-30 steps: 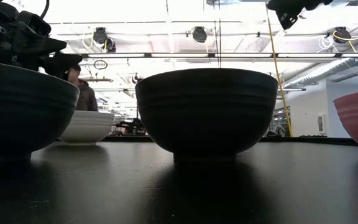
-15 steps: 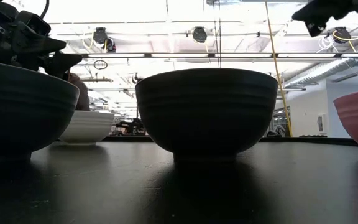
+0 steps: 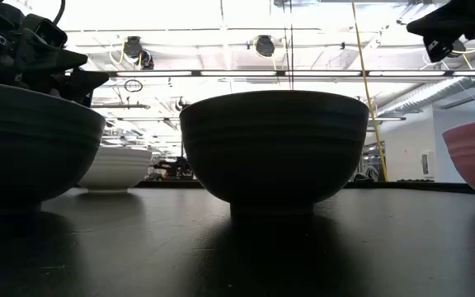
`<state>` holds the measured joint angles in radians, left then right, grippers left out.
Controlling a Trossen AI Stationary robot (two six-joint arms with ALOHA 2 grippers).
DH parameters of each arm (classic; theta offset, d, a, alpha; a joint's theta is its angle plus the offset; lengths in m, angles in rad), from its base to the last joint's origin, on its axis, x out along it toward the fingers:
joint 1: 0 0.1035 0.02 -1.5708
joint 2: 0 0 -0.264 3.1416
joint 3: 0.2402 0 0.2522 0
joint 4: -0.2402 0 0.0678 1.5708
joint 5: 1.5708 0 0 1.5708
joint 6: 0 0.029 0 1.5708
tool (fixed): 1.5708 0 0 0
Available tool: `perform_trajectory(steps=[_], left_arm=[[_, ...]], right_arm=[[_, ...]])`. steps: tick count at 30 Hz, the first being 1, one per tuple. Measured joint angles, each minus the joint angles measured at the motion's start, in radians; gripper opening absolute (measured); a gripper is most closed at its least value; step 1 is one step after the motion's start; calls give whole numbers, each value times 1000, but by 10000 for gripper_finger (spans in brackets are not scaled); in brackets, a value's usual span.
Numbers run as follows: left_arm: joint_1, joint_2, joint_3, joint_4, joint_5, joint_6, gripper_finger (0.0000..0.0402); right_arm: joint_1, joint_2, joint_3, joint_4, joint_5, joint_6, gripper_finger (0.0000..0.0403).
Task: Nest bowls inside each other
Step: Stack the white bowl on top of the black bowl
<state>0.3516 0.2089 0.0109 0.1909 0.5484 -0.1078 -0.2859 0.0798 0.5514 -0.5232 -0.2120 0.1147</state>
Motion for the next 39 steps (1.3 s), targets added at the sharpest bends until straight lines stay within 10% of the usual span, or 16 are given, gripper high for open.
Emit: perform_trajectory(steps=[16, 29, 39], left_arm=[[0, 0, 0, -2, -11, 7, 230], [3, 0, 9, 163, -241, 9, 230], [96, 115, 302, -246, -351, 72, 230]], right_arm=[[0, -61, -30, -72, -28, 201, 0], [0, -55, -42, -25, 4, 134, 0], [0, -52, -74, 9, 3, 145, 0]])
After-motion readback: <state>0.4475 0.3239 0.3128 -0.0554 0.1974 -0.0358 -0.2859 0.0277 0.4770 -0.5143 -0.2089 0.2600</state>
